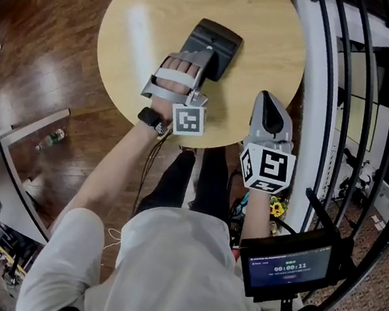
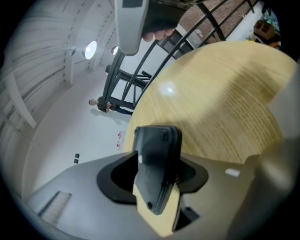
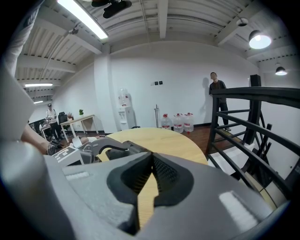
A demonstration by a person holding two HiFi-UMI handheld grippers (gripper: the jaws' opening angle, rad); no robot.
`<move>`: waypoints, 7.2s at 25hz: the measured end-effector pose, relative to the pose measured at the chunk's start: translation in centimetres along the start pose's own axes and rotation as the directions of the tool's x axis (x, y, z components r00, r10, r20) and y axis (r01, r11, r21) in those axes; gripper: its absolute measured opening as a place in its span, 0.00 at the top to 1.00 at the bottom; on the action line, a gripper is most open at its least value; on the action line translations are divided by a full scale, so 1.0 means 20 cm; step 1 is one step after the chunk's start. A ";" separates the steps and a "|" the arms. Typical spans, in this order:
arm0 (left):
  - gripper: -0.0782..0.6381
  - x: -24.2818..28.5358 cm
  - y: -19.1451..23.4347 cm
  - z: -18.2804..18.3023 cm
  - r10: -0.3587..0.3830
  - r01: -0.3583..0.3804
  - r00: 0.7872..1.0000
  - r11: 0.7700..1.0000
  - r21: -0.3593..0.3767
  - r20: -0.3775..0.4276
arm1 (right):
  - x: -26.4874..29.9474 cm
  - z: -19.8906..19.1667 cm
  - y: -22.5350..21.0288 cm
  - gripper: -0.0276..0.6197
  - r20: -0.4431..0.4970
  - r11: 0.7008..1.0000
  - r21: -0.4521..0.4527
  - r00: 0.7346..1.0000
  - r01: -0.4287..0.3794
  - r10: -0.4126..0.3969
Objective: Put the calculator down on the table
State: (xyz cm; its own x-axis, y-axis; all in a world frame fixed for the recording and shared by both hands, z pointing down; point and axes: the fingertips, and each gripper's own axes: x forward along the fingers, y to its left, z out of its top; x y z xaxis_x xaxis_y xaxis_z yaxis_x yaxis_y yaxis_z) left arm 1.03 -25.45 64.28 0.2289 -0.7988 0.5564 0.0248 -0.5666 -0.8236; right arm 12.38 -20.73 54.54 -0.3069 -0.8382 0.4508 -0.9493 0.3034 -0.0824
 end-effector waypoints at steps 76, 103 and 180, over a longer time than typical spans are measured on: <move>0.88 -0.28 0.27 -0.07 -0.013 0.012 1.000 0.986 -0.168 -0.005 | -0.06 0.21 0.10 0.95 0.072 0.998 -0.059 0.997 -0.030 0.035; 0.88 -1.23 1.23 -0.19 0.329 0.184 0.879 0.433 -0.882 0.345 | -0.53 1.11 0.49 0.95 0.349 0.971 -0.238 0.936 0.034 0.053; 0.88 -2.76 0.57 0.40 0.555 0.117 0.771 0.356 -0.927 0.311 | -2.20 0.65 0.81 0.95 0.470 0.963 -0.268 0.867 -0.038 0.166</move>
State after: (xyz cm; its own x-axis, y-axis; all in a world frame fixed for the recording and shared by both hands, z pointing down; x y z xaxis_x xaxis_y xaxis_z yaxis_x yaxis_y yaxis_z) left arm -3.50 13.84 23.23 0.4927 -0.8679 -0.0625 -0.8665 -0.4828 -0.1268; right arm 9.67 15.12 21.90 -0.4551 -0.8895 -0.0410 -0.8839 0.4457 0.1416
